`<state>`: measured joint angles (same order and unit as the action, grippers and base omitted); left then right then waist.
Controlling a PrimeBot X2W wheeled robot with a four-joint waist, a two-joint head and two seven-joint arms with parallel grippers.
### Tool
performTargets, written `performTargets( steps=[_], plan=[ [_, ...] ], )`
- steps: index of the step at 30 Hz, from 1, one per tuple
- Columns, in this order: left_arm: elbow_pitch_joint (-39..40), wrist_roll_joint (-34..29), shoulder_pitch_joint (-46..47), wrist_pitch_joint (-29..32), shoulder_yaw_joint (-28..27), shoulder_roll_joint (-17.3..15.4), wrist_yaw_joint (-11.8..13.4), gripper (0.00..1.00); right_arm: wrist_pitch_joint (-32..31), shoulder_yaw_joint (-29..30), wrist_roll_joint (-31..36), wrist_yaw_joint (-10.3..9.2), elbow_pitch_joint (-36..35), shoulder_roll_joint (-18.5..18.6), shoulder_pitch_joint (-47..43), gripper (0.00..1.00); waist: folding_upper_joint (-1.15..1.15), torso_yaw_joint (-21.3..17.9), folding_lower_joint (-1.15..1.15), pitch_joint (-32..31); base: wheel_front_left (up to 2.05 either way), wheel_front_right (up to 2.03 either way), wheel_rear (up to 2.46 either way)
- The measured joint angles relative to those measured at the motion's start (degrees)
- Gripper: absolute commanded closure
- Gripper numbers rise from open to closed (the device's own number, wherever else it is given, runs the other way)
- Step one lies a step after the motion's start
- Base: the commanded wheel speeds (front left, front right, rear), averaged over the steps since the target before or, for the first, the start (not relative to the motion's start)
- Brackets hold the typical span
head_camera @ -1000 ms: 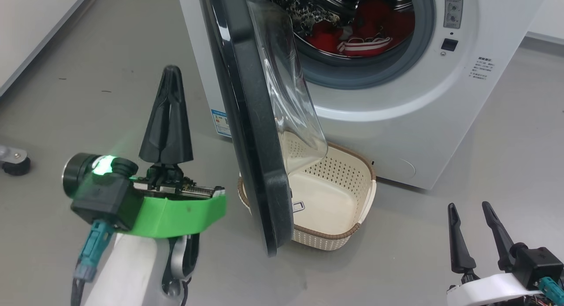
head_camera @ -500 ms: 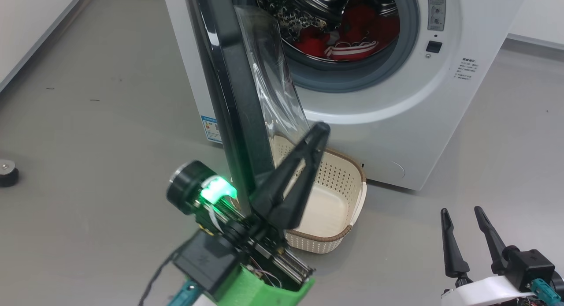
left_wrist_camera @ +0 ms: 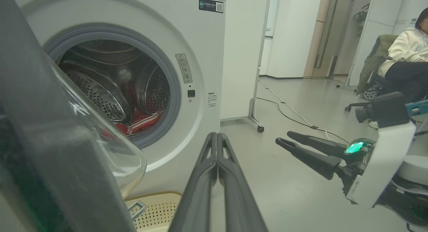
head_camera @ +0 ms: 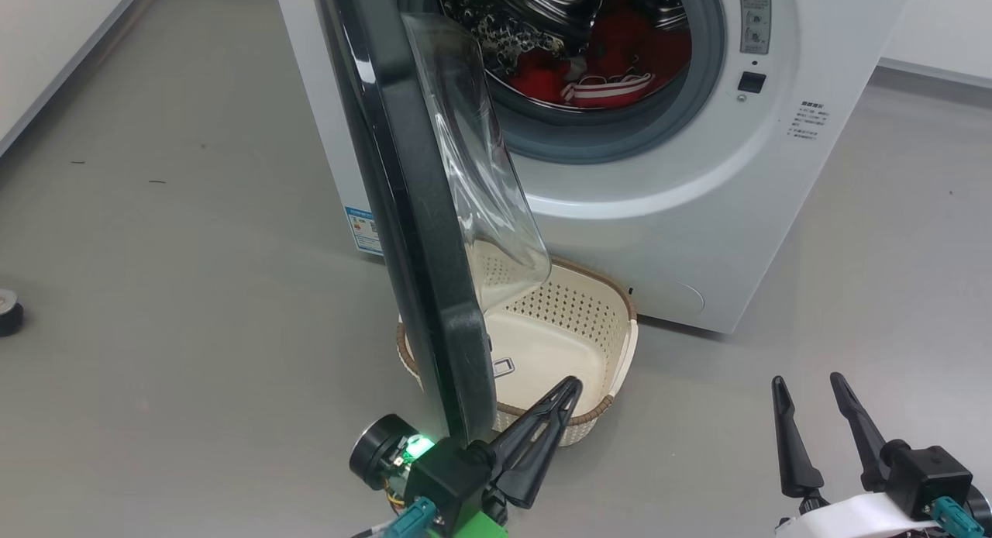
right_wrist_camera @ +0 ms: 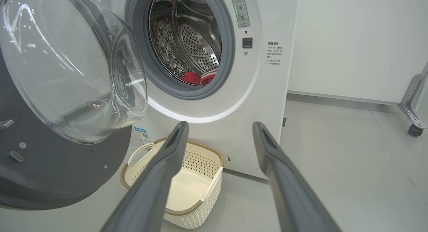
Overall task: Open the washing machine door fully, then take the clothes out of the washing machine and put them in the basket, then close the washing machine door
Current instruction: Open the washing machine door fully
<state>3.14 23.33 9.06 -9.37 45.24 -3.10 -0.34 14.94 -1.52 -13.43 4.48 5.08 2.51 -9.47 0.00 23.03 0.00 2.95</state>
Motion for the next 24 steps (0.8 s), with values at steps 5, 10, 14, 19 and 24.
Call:
performTargets(
  steps=[5,10,14,19,24],
  plan=[
    [-3.5,0.1,-0.7,0.5,-1.6,-0.2,1.4,1.0,0.0,0.3,0.0,0.0,0.0,-0.1,-0.2,0.0,0.0,-0.1,0.0,0.2,0.0,0.0,0.0],
    [-5.7,0.1,-0.7,0.4,-3.2,-0.1,2.6,1.0,0.0,0.5,0.0,0.15,0.0,-0.2,-0.2,0.0,0.0,-0.1,0.0,0.4,0.0,0.0,0.0],
    [-7.0,0.1,-0.6,0.2,-4.2,-0.1,3.2,1.0,0.0,0.5,0.2,0.16,0.0,-0.2,-0.2,0.0,0.0,-0.2,0.0,0.6,0.0,0.0,0.0],
    [-8.6,0.1,-0.5,-0.3,-4.7,-0.1,3.7,1.0,0.0,0.7,0.3,0.18,0.1,-0.2,-0.2,0.0,0.0,-0.3,0.0,0.8,0.0,0.0,0.0],
    [-9.9,0.1,-0.5,-0.8,-5.2,0.0,4.4,1.0,0.0,1.0,0.3,0.46,0.2,-0.2,-0.2,0.0,0.0,-0.2,0.0,1.0,0.0,0.0,0.0]
  ],
)
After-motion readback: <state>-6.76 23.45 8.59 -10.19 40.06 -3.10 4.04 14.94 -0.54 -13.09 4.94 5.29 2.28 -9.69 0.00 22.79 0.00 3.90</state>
